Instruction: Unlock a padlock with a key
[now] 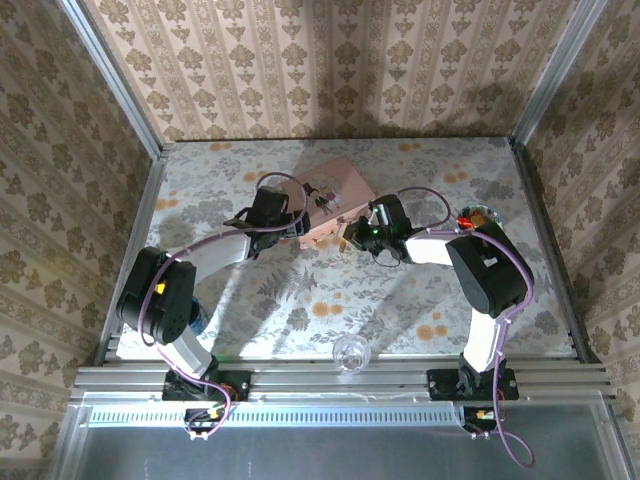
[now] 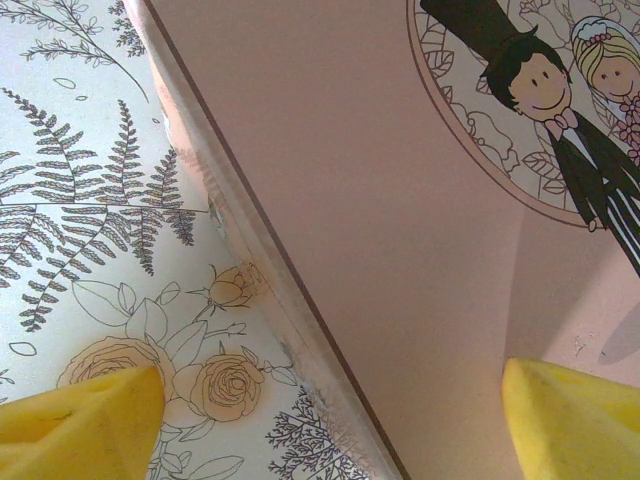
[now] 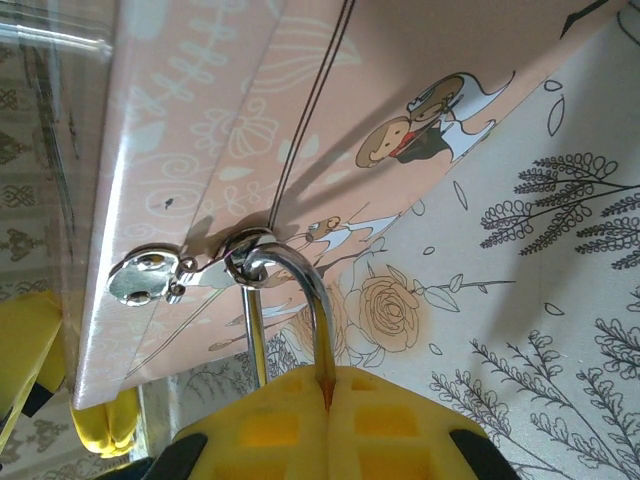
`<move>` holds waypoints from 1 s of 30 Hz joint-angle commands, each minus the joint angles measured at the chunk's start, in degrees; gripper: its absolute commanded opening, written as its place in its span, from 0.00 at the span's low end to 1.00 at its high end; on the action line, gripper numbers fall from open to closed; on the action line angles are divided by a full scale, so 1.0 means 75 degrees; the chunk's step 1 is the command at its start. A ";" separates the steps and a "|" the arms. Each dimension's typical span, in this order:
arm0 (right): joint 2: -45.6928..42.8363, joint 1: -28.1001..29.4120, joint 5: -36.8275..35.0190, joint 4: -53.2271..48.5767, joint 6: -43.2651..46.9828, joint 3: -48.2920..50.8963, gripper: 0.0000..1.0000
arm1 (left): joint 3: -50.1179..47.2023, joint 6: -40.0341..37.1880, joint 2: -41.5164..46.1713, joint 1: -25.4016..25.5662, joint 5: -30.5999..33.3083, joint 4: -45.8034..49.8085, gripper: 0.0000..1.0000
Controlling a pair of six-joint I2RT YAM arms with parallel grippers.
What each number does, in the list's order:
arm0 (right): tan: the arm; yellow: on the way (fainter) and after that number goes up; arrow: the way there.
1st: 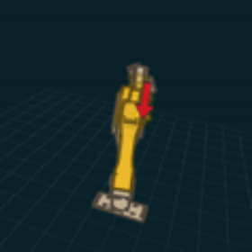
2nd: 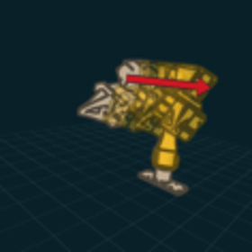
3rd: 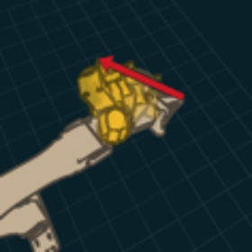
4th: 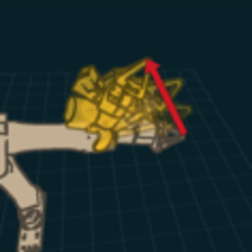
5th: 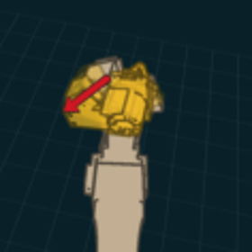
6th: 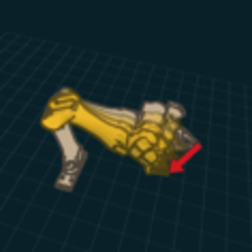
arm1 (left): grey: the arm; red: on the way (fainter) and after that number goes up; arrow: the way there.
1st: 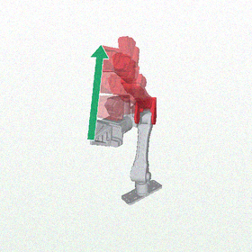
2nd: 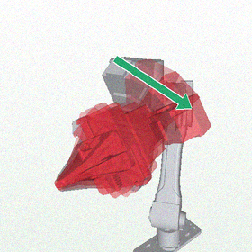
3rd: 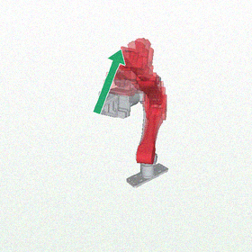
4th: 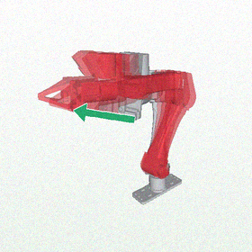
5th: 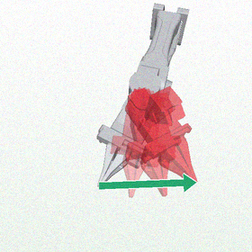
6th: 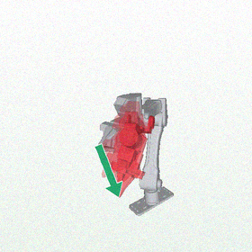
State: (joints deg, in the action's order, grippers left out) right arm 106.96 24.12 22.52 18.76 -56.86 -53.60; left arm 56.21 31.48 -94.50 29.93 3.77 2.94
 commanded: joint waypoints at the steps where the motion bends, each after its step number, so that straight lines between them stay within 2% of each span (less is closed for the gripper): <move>1: -0.0338 -0.0228 -0.0579 -0.0008 -0.0287 0.0090 0.00 | -0.0322 -0.0036 -0.0244 -0.0089 0.0294 0.0850 0.87; 30: -0.0162 -0.0179 -0.1098 0.1325 -0.1301 0.0699 0.00 | -0.0428 0.0079 -0.0207 -0.0100 0.0247 0.0897 0.91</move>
State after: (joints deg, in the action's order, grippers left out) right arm 106.21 24.14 20.84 26.92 -64.55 -49.36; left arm 55.57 32.16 -94.50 29.91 3.64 1.87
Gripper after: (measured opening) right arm 0.041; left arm 0.905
